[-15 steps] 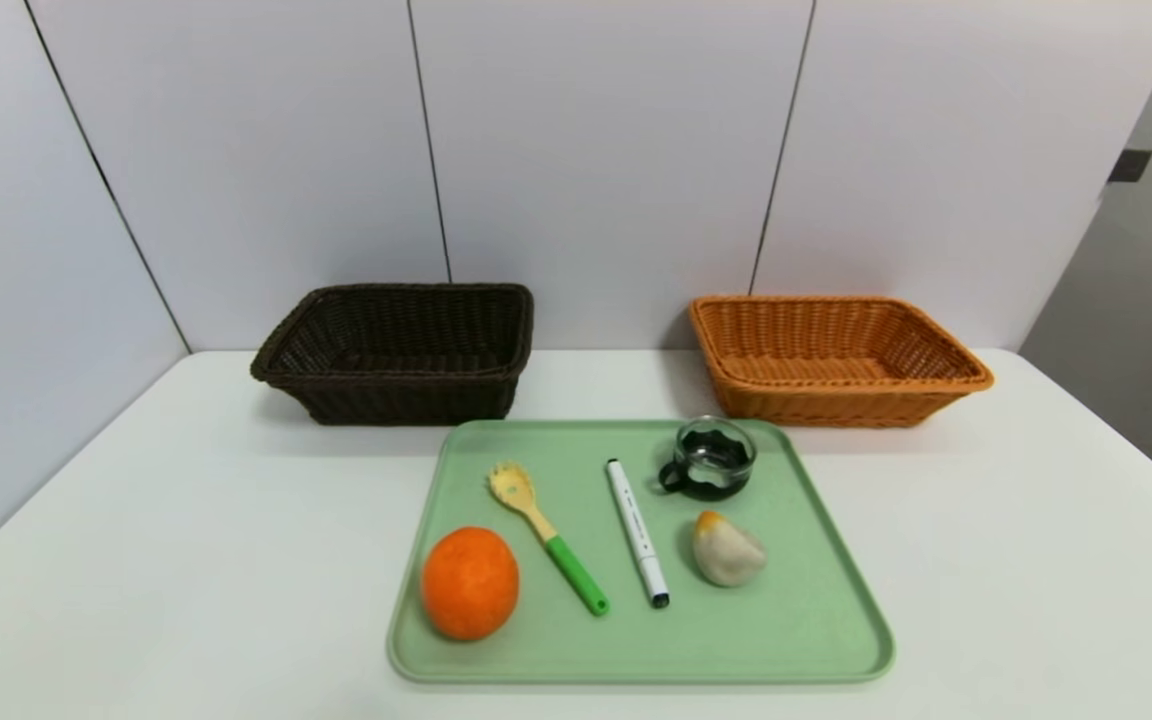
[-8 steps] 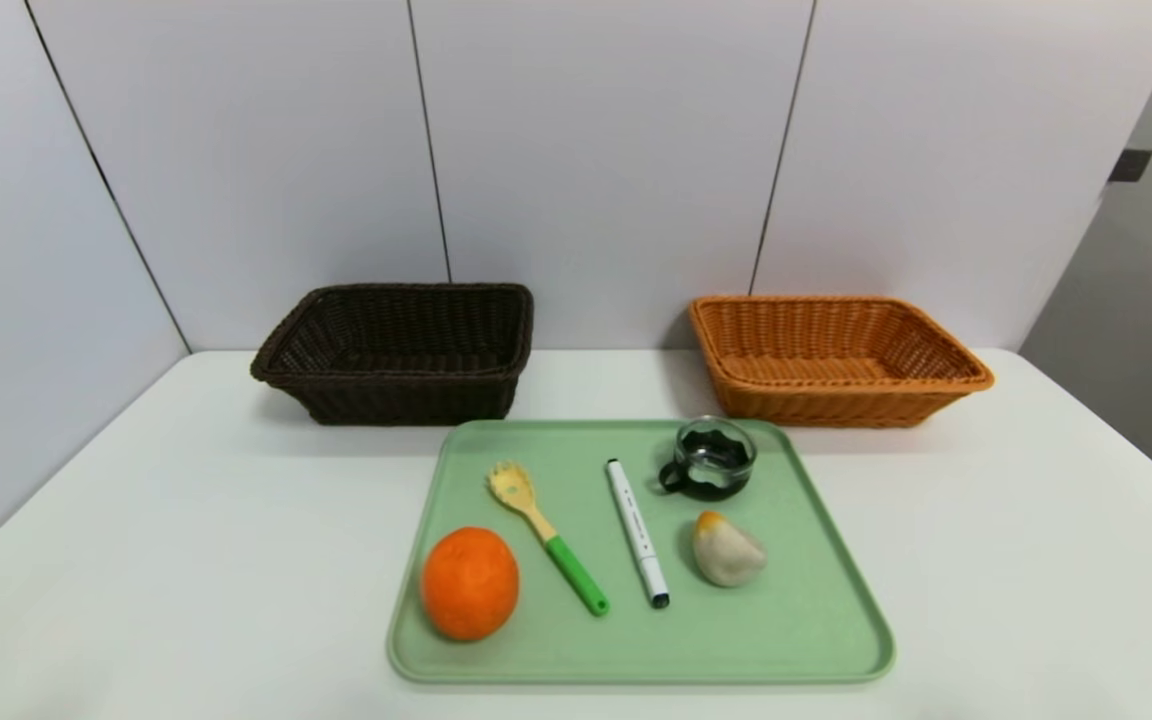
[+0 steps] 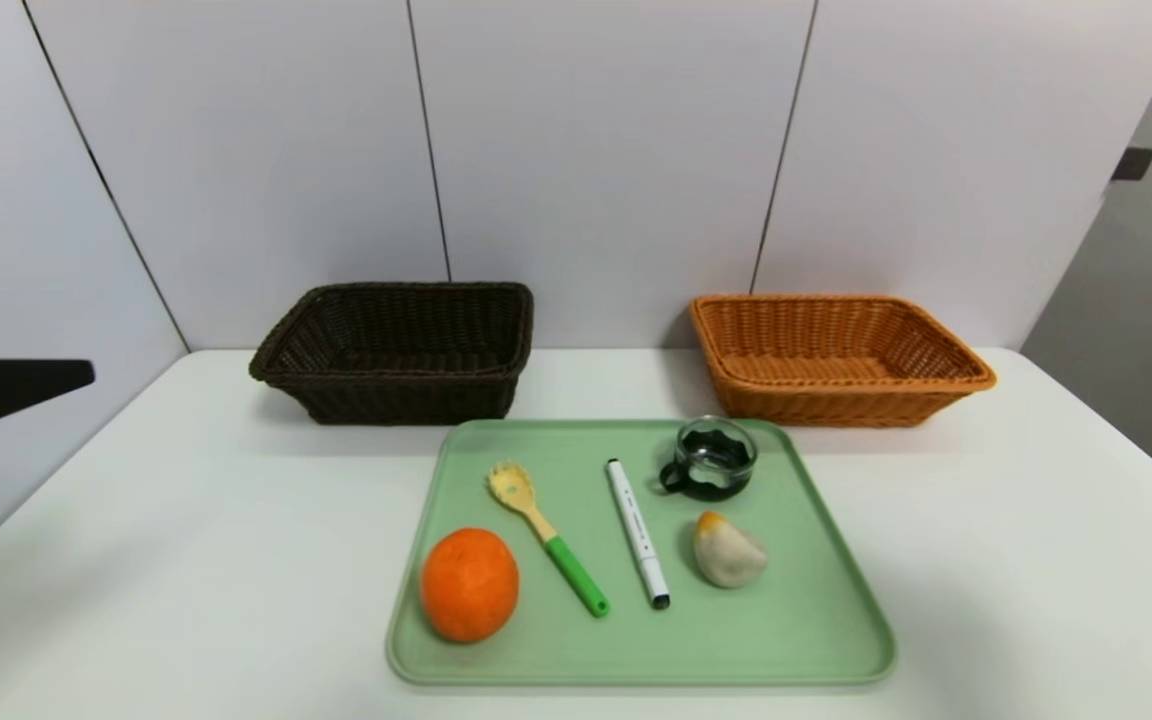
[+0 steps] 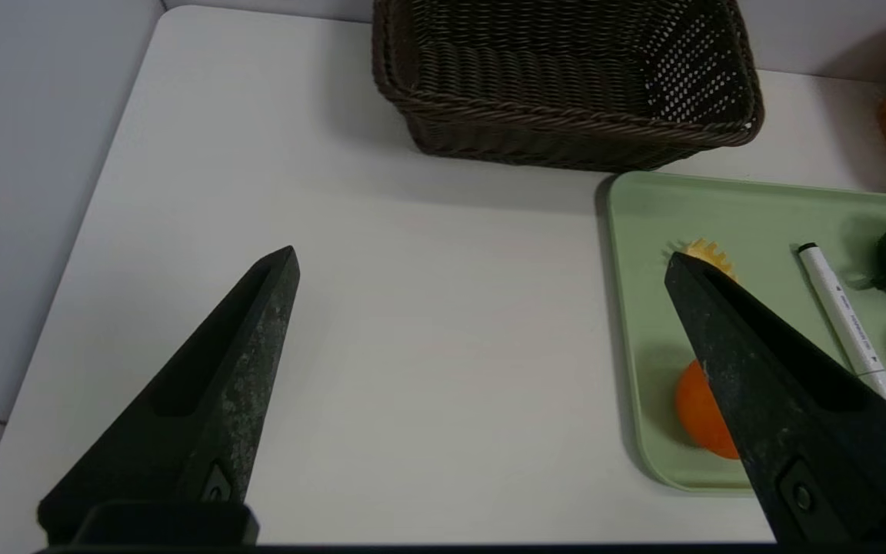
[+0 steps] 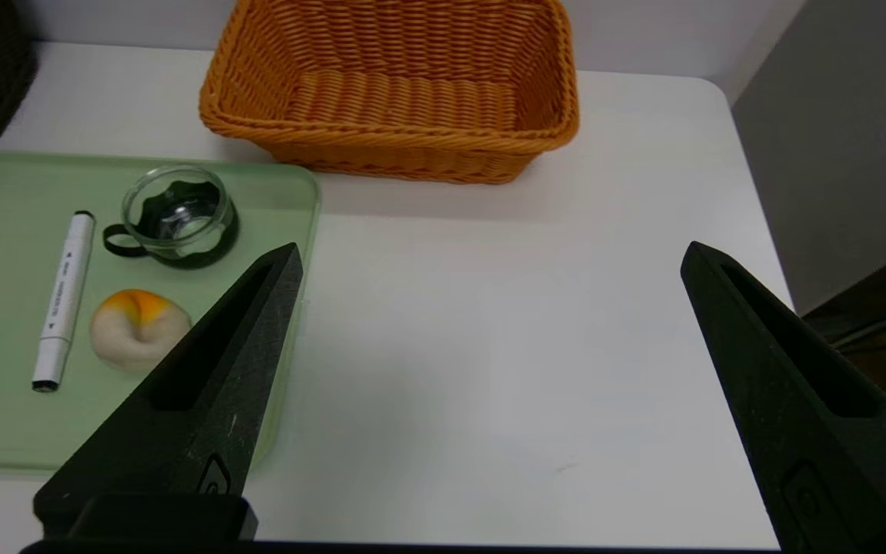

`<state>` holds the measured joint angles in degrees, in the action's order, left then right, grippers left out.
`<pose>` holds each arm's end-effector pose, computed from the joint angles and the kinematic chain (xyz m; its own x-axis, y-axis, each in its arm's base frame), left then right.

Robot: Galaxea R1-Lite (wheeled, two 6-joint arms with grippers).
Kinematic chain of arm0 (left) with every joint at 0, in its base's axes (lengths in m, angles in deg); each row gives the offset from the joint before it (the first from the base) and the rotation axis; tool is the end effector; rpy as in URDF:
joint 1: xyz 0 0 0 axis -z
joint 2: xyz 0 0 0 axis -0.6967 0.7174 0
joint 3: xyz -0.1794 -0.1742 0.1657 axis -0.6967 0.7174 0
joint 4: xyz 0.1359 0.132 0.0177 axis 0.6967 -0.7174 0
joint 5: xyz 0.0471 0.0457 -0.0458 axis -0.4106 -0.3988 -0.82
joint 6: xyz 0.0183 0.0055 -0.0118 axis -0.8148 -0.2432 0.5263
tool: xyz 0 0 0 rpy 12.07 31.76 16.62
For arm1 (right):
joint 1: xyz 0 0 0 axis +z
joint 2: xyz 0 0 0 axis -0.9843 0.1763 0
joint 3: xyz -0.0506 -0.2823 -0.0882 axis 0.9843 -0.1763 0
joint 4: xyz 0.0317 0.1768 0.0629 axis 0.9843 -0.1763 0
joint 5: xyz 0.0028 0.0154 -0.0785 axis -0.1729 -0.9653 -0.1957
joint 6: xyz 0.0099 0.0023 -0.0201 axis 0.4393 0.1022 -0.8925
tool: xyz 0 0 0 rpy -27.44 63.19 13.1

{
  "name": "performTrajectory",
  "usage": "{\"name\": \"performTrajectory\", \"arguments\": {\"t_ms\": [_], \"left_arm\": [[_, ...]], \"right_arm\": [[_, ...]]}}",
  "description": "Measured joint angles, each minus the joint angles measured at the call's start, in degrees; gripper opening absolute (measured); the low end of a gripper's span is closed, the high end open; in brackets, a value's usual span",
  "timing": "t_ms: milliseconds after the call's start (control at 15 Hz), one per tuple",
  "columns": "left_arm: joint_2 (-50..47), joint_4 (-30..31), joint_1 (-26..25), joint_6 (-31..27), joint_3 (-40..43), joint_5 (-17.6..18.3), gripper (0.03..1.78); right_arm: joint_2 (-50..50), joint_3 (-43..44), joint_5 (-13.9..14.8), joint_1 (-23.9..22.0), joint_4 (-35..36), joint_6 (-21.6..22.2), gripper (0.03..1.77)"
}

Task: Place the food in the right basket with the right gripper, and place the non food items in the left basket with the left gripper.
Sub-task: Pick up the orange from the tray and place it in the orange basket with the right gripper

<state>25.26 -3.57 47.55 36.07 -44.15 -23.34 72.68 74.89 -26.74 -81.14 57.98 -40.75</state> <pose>0.1144 -0.0067 0.3003 0.9406 -0.0524 -0.3355 0.0050 0.9900 -0.1407 0.1047 -0.0015 0.2847 0.9481 0.0180 -0.3175 -0.0364 0.9980 -0.0520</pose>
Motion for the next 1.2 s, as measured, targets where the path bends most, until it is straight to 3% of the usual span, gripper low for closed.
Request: {"name": "performTrajectory", "arguments": {"t_ms": [200,333,667,933,1200], "left_arm": [[6.8,0.0,7.3,0.4,-4.6,0.0,1.69],[10.3,0.1,11.9,0.9,-5.9,-0.1,1.69],[16.3,-0.3,22.8,5.5,-6.6,-0.9,1.69],[21.7,-0.3,30.3,11.9,-6.2,-5.1,1.69],[25.2,-0.3,34.3,12.3,-6.4,-5.4,1.69]], "right_arm": [[6.8,3.9,-5.9,1.1,-0.1,-0.1,1.70],[11.0,5.4,-8.0,3.1,0.0,-0.5,1.70],[17.7,7.4,-8.1,11.9,0.1,-1.0,1.70],[21.2,8.3,-8.0,14.0,0.9,-1.0,1.70],[23.7,9.0,-7.9,14.1,1.2,-0.8,1.70]]}}
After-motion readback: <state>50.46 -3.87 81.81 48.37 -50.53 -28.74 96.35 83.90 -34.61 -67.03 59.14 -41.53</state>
